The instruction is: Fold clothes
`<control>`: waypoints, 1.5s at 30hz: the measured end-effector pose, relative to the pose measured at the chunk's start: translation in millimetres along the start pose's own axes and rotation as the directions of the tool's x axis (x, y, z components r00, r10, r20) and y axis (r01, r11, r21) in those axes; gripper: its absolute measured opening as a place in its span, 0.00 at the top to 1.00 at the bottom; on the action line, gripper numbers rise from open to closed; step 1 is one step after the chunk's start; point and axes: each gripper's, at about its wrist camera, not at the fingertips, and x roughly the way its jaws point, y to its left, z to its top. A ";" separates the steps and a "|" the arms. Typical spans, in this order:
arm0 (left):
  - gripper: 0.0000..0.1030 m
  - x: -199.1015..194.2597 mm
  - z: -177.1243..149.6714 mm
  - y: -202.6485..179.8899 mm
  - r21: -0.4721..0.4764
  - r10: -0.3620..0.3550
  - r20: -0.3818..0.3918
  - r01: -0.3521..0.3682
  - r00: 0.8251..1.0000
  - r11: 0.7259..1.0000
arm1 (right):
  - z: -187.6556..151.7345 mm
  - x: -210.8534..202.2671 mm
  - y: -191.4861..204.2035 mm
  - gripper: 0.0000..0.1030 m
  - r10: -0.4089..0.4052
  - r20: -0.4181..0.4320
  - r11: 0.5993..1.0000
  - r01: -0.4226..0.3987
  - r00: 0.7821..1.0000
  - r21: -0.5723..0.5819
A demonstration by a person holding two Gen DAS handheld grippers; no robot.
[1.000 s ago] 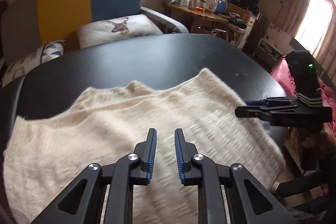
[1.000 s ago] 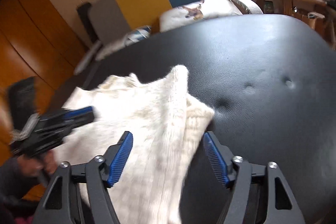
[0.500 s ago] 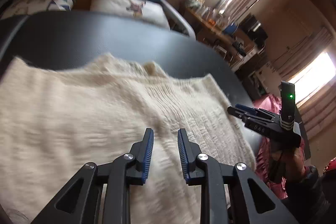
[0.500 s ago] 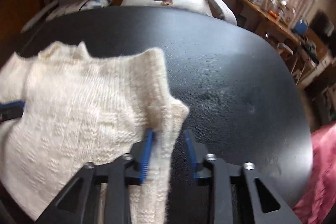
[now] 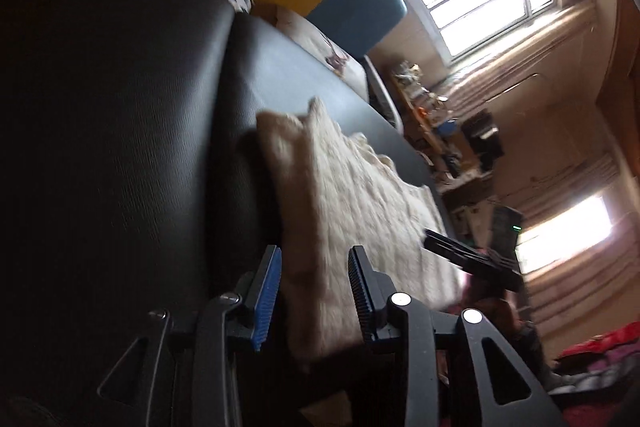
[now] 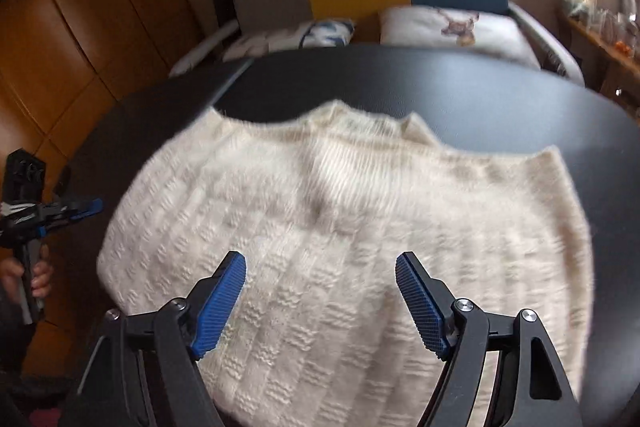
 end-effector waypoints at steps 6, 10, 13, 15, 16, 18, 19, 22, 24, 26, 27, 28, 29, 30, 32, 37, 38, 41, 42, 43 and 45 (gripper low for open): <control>0.63 25.1 -9.5 14.8 -0.064 -0.159 -0.053 0.156 0.986 0.986 | -5.1 14.2 -6.8 0.22 -0.005 -0.020 1.000 0.005 1.000 0.019; 0.63 38.5 -13.2 17.9 -0.079 -0.187 -0.097 0.179 0.978 0.981 | -6.4 15.8 -3.9 0.17 -0.015 -0.021 1.000 0.015 1.000 0.006; 0.79 50.1 -18.4 9.6 -0.051 -0.187 -0.169 0.181 0.968 0.982 | -4.8 19.6 -0.4 0.10 -0.019 -0.024 1.000 0.018 1.000 -0.009; 0.95 52.9 -22.9 1.1 -0.023 -0.143 -0.185 0.141 0.972 0.990 | -3.6 21.9 1.8 0.07 -0.022 -0.028 1.000 0.022 0.999 -0.016; 0.95 52.0 -22.6 -3.5 -0.015 -0.137 -0.181 0.136 0.974 0.991 | -3.4 23.0 2.4 0.06 -0.024 -0.030 1.000 0.024 0.999 -0.020; 0.95 47.3 -28.6 -1.4 0.000 -0.070 -0.183 0.072 0.981 0.997 | -3.8 24.6 2.6 0.06 -0.027 -0.032 0.999 0.026 0.999 -0.029; 0.96 47.1 -31.4 3.5 -0.005 -0.037 -0.192 0.036 0.981 0.999 | -4.6 25.2 2.3 0.06 -0.027 -0.030 0.999 0.026 0.999 -0.033; 0.95 45.4 -34.5 9.0 -0.032 -0.038 -0.177 0.033 0.984 0.999 | -7.2 27.2 1.5 0.04 -0.026 -0.022 0.999 0.025 0.999 -0.042; 0.93 43.8 -33.0 0.1 -0.008 -0.006 -0.169 0.005 0.986 1.000 | -6.3 29.3 3.3 0.02 -0.035 -0.026 0.998 0.033 0.999 -0.047; 0.85 35.6 -27.3 -4.2 -0.006 -0.024 -0.138 0.023 0.990 1.000 | -6.4 30.9 5.6 0.01 -0.043 -0.026 0.998 0.041 0.999 -0.051; 0.79 29.2 -21.7 -4.0 -0.011 -0.023 -0.101 0.022 0.995 1.000 | -6.7 31.1 6.0 0.00 -0.043 -0.023 0.998 0.042 0.999 -0.052; 0.76 23.5 -13.5 -3.3 -0.025 -0.037 -0.063 0.036 0.997 0.999 | -7.2 31.0 6.1 0.00 -0.041 -0.018 0.998 0.040 0.999 -0.051; 0.73 18.9 -5.1 -2.4 -0.039 -0.048 -0.028 0.047 0.998 0.998 | -7.9 30.7 6.1 0.00 -0.038 -0.012 0.998 0.037 0.999 -0.048; 0.65 18.6 4.2 -1.2 -0.054 -0.053 -0.007 0.052 0.999 0.997 | -8.4 30.6 5.8 0.00 -0.034 -0.006 0.998 0.034 0.999 -0.047; 0.54 19.4 22.8 1.1 -0.083 -0.061 0.028 0.063 0.998 0.995 | -9.4 30.2 6.0 0.00 -0.030 0.003 0.998 0.030 1.000 -0.048; 0.43 54.9 56.1 7.8 -0.127 -0.036 -0.064 0.028 0.997 0.991 | -11.9 27.8 4.0 0.00 -0.008 0.015 0.999 0.008 1.000 -0.045; 0.43 62.6 59.0 10.1 -0.132 -0.019 -0.093 0.006 0.995 0.991 | -12.4 27.1 3.0 0.00 -0.001 0.018 0.999 0.002 1.000 -0.044; 0.43 77.6 65.6 17.1 -0.152 -0.008 -0.145 -0.015 0.989 0.988 | -13.3 25.6 0.5 0.00 0.014 0.028 0.999 -0.013 1.000 -0.043; 0.43 82.6 65.7 16.9 -0.163 -0.018 -0.145 -0.006 0.989 0.987 | -13.6 25.4 -0.3 0.00 0.017 0.033 0.999 -0.016 0.999 -0.044; 0.42 87.4 66.1 16.5 -0.169 -0.023 -0.145 -0.002 0.989 0.986 | -13.9 25.2 -0.6 0.00 0.020 0.036 0.999 -0.018 0.999 -0.045; 0.42 93.9 69.6 14.7 -0.143 0.017 -0.155 -0.039 0.988 0.989 | -14.4 25.0 -0.9 0.00 0.023 0.042 0.999 -0.021 0.999 -0.045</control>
